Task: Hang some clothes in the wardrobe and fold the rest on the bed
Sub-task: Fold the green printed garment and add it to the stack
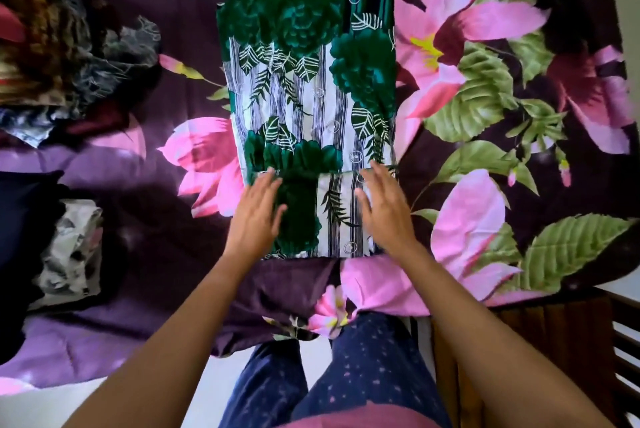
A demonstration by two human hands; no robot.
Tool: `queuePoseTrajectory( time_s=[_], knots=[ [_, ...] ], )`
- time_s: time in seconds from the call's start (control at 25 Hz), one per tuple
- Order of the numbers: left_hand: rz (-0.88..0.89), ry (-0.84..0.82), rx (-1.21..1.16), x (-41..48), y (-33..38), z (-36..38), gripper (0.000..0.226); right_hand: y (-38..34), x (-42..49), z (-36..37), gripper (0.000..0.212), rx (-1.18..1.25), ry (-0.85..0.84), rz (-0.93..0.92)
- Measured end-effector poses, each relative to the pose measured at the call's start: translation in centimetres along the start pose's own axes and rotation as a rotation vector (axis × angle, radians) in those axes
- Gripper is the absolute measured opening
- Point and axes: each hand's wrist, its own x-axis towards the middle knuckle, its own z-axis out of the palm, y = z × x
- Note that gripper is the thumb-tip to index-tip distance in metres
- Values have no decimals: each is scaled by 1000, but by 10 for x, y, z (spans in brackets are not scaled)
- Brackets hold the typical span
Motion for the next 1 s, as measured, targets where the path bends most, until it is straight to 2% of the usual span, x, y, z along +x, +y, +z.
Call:
queuePoseTrajectory(
  time_s=[0.04,0.16,0.24,0.32,0.44,0.48,0.56,0.64,0.72,0.8,0.88,0.96,1.0],
  knots=[
    [3,-91,26,-6,-2,13,58,0,-9,12,44,-60,-51,-56],
    [-139,-243,82,-10,-15,46,83,17,-11,44,54,-202,-222,-101],
    [-189,-242,116,-10,-23,60,85,28,-9,54,57,-241,-302,-98],
    [-191,-203,146,-8,-24,64,80,30,-8,58,60,-227,-295,-95],
    [-32,-93,134,-25,-21,64,77,31,-29,46,72,-120,-280,-188],
    [74,-95,130,-34,-22,63,82,32,-39,40,77,-142,-306,-268],
    [240,-209,190,-45,-28,58,101,41,-54,33,84,-276,-416,-414],
    [228,-340,294,-46,-30,54,120,45,-56,30,97,-397,-536,-411],
    [119,-380,320,-40,-23,53,128,42,-47,29,110,-461,-555,-366],
    [60,-409,356,-34,-15,53,127,30,-38,22,110,-460,-616,-319],
    [10,-443,351,-32,-4,49,119,11,-30,5,99,-400,-754,-231],
    [-72,-517,327,-31,11,34,102,-8,-24,-16,90,-379,-896,-172],
    [-112,-622,332,-30,17,25,91,-15,-21,-24,88,-364,-952,-151]
  ],
)
